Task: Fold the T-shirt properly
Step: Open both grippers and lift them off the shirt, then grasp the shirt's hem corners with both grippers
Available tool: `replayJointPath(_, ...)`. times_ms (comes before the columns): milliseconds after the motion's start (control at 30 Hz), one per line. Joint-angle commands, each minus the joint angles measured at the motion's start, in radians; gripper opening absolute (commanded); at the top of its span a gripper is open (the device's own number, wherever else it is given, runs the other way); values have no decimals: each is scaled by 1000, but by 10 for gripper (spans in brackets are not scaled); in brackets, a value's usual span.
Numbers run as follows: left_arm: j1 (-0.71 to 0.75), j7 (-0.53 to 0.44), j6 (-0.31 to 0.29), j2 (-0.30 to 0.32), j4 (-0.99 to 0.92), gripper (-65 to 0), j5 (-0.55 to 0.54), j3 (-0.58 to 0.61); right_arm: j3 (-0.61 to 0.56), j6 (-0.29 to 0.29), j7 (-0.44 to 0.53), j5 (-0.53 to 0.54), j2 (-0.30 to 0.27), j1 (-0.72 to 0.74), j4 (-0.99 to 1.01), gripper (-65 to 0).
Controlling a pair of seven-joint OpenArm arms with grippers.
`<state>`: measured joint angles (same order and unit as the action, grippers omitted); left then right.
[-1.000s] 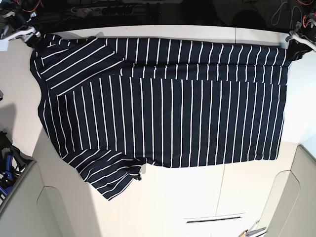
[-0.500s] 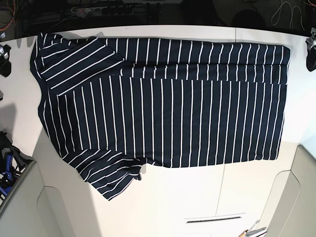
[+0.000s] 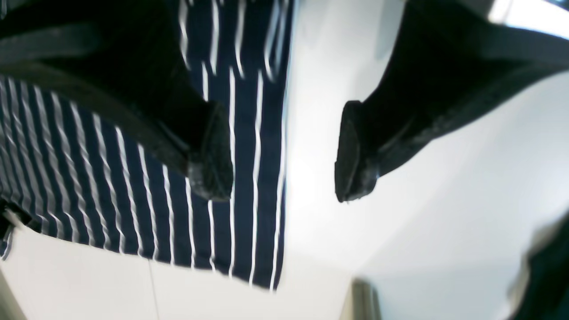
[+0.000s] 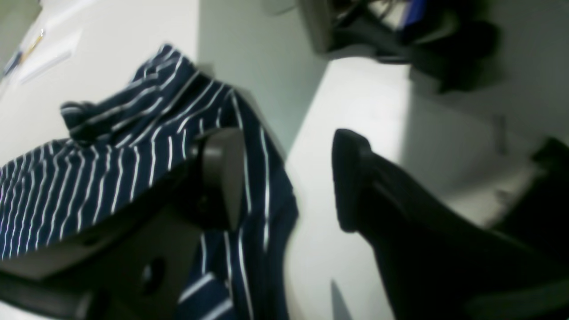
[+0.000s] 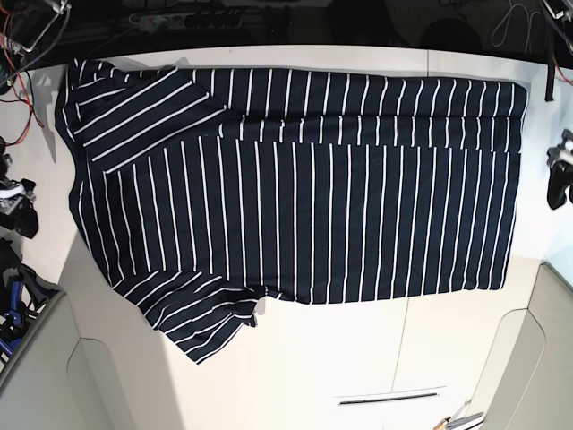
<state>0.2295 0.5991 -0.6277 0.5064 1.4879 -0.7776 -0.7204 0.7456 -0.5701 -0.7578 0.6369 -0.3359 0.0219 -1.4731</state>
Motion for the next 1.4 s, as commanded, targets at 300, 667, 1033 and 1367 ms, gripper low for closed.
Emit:
replayJointPath(300, -364, -79, 17, 95, -382, -258, 82, 227, -93, -1, 145, -72, -50, 253, 358, -333)
replayJointPath(667, -628, -212, 55, 95, -795, -259, 231, 371, -93, -2, 278, -192, -48, 419, 628, -333)
replayJointPath(1033, -677, -229, 70, 66, -950, -259, 245, 376, -93, -3, 338, -279, -45, 431, 821, -333)
replayJointPath(1367, -678, -237, 70, 32, -952, -259, 244, 376, -93, -14, 370, -270, -17, 443, 869, -333)
